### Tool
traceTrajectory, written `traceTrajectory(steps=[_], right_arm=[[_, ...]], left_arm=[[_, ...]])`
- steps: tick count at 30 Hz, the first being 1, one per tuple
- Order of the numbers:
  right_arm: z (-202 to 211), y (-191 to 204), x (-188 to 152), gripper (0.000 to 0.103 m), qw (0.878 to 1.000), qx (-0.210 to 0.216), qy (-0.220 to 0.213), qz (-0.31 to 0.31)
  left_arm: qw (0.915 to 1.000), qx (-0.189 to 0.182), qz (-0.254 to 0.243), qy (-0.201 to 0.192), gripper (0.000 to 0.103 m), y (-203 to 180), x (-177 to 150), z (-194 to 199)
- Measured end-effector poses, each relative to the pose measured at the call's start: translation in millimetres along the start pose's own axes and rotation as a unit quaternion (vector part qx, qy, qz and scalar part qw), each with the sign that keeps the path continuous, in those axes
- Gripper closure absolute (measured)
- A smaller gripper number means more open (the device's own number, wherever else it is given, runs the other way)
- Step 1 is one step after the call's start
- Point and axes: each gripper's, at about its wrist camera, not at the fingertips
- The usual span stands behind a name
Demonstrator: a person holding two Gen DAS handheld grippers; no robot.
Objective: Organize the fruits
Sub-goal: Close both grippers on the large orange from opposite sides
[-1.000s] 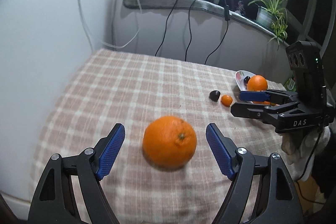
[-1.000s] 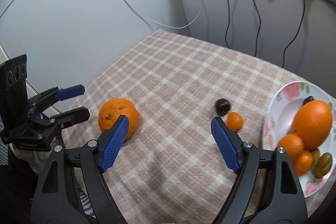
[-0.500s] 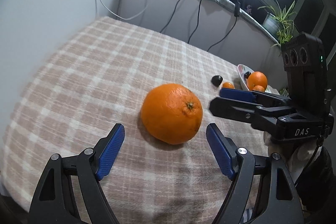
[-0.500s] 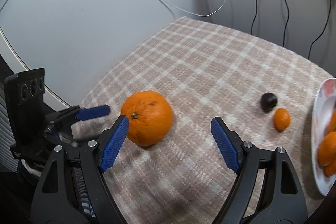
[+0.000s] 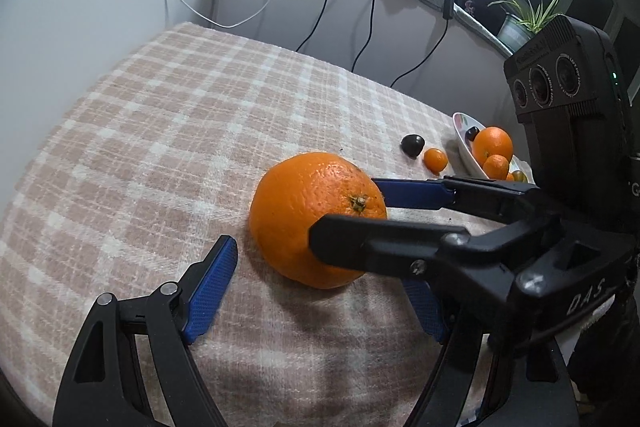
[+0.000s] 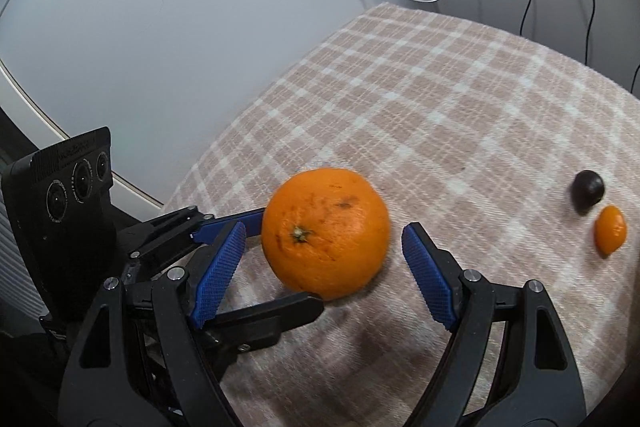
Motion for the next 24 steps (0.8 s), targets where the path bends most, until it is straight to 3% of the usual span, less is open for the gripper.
traceTrajectory(steps=[6,10,24], right_arm=[[-9,3,0,0.020,1.000,0.003,0.012,0.006],[-10,2,-1,0.028,1.000,-0.006,0.018,0.010],[0,-1,-2,0.029,1.000,-0.003,0.010,0.002]], left_arm=[[1.0000,-0.006,0.001,0.007,0.025,1,1,-4],[0.9999,-0.011,-0.005,0.012,0.029,-2,1,-6],[0.9997,0.004,-0.026,0.002,0.030,-10,3,-7]])
Point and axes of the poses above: each gripper's, at about its wrist camera, not at the fingertips, and z roughly against the way its jaws point, y to its left, x to its top, and after that the axes turned 7 degrees about z, right-handed
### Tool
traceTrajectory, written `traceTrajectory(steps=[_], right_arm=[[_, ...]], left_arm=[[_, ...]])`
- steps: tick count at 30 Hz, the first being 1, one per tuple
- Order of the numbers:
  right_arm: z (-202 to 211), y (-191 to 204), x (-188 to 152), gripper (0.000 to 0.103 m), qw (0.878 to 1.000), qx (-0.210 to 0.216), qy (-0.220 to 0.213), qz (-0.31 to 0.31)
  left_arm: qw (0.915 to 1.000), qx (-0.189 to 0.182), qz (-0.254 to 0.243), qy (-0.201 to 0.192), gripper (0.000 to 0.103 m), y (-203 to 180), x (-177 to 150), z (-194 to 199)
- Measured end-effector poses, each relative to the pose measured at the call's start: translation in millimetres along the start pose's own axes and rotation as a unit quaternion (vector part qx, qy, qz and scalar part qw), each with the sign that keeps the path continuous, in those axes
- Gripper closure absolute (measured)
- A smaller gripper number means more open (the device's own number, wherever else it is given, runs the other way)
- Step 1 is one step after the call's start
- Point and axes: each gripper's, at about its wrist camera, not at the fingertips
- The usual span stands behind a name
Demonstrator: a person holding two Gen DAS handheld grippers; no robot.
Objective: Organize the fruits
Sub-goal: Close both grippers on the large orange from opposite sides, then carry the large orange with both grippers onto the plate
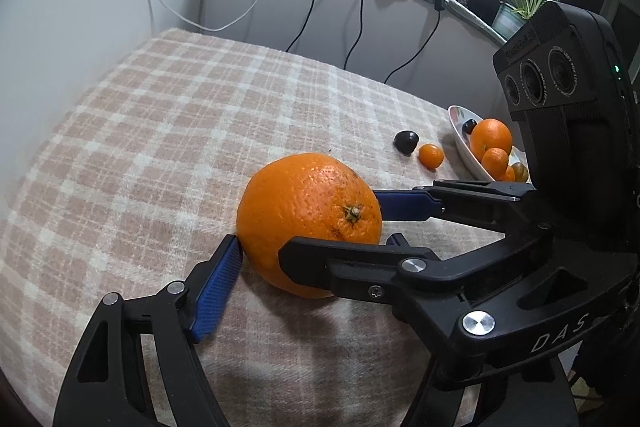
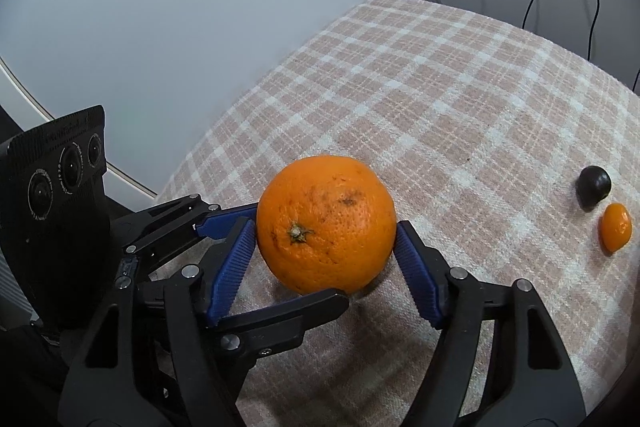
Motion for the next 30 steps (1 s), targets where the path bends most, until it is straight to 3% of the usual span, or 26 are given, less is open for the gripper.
traceTrajectory(steps=[11,30], right_arm=[[38,-16,-1,0.030,0.999,-0.024,-0.031,-0.014],[131,-80,-16,0.030,0.990,-0.096,-0.087,-0.060]], left_arm=[[0.9992,-0.015,-0.034,-0.013,0.030,-33,13,-4],[0.9907,-0.080,-0.108,-0.021,0.030,-125,50,-39]])
Point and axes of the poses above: each gripper's, at about its wrist camera, not at the fingertips, and z roughly against the way its jaws point, y to its left, x to its top, and after that the axes turned 7 degrees about z, right-handed
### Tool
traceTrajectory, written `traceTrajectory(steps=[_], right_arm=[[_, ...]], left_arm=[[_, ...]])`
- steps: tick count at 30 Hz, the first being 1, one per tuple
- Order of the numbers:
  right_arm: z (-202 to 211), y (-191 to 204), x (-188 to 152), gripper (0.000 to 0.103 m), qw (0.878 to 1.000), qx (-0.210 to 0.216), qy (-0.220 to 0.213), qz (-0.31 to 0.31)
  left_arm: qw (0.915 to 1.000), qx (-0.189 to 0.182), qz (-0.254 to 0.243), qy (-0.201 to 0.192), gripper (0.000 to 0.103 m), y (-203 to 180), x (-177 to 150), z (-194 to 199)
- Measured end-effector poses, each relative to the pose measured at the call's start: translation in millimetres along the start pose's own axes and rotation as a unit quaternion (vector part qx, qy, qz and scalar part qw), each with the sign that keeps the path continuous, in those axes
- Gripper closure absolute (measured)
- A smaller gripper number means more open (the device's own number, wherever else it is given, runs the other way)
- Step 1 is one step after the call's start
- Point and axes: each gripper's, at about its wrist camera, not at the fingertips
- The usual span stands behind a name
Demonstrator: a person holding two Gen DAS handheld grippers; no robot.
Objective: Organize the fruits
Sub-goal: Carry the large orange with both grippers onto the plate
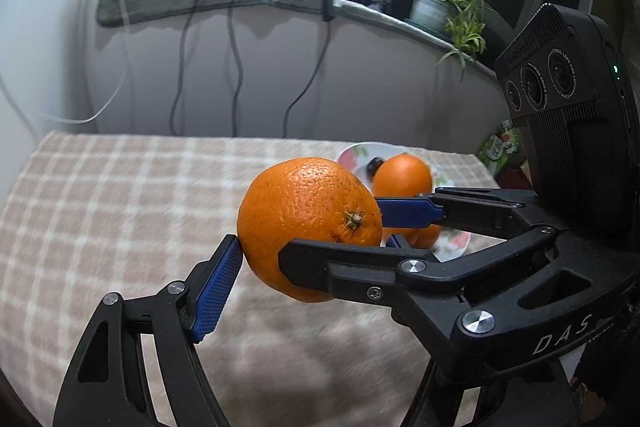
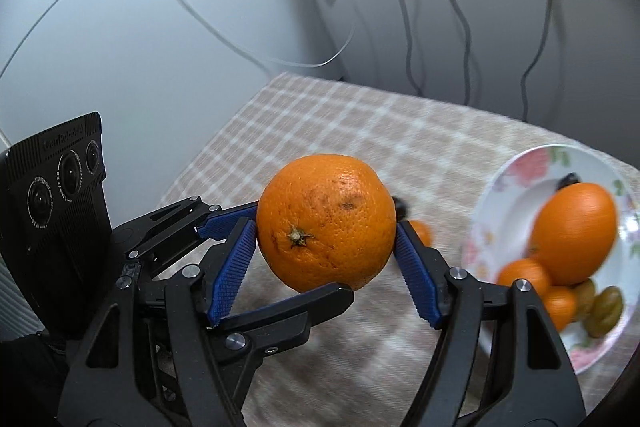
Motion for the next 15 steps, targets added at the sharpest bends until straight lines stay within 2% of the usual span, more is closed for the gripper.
traceTrajectory(steps=[15], right_arm=[[32,-51,6,0.030,0.998,-0.065,-0.013,-0.015]], left_arm=[[0.9986,-0.046,-0.026,0.006,0.030,-43,26,-47]])
Point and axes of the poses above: each gripper's, at about its wrist camera, not at the fingertips, and z roughly against the way its jaws point, y to its left, x to its top, and after that the axes turned 7 degrees about z, right-handed
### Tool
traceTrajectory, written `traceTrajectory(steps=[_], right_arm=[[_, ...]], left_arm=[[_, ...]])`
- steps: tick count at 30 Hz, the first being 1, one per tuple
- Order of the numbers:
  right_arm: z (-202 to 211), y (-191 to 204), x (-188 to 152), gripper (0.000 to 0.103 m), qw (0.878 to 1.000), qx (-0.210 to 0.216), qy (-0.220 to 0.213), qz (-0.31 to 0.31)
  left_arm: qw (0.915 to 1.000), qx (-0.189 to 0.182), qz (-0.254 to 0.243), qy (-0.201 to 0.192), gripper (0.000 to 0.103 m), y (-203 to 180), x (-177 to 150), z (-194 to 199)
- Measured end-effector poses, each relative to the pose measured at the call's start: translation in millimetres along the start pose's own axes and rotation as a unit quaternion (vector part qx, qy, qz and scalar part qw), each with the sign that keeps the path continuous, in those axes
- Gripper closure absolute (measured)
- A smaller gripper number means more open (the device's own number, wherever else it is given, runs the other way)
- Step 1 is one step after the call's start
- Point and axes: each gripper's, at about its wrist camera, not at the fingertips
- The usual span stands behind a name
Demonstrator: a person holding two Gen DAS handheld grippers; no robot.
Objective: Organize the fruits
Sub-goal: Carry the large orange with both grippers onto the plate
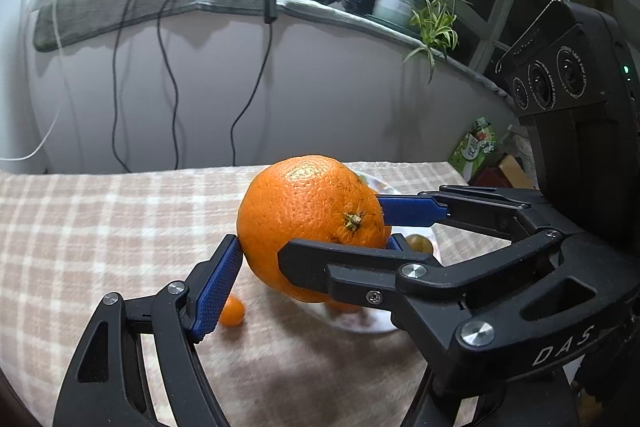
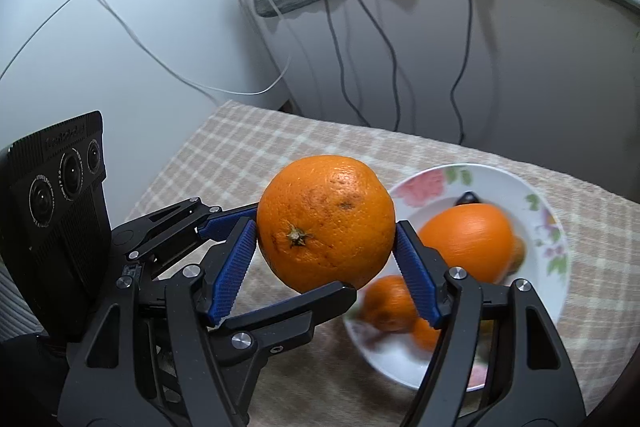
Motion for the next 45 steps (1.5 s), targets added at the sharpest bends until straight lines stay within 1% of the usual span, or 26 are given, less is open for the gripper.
traceTrajectory(steps=[7,16,22,24,26,28,35,45], right_arm=[[-4,-6,5,0.033,1.000,-0.019,0.008,0.015],[-12,-9,5,0.033,0.998,-0.043,0.019,0.028],[-14,-10,4,0.034,0.998,-0.046,0.022,0.030],[-14,-8,5,0.034,0.998,-0.056,0.020,0.037],[-14,-5,6,0.034,0.996,-0.069,0.019,0.048],[-13,-4,7,0.034,0.996,-0.067,0.020,0.050],[-11,-4,5,0.034,0.996,-0.069,0.019,0.050],[-1,-6,3,0.034,0.997,-0.066,0.003,0.039]], left_arm=[[0.9997,-0.014,0.020,0.009,0.030,6,4,-15],[0.9994,-0.015,0.011,0.028,0.030,6,4,-28],[0.9993,0.000,-0.006,0.037,0.029,3,6,-34],[0.9990,0.012,-0.010,0.041,0.028,4,5,-35],[0.9987,0.016,-0.003,0.047,0.028,9,5,-38],[0.9990,0.012,-0.002,0.044,0.028,10,4,-37],[0.9993,0.017,-0.010,0.033,0.028,9,2,-32],[0.9996,0.018,-0.017,0.016,0.028,6,3,-15]])
Point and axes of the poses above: each gripper's, at about its wrist camera, not at the fingertips, and z roughly against the way its jaws point, y to its left, x to its top, and after that the axes turned 7 degrees about z, right-handed
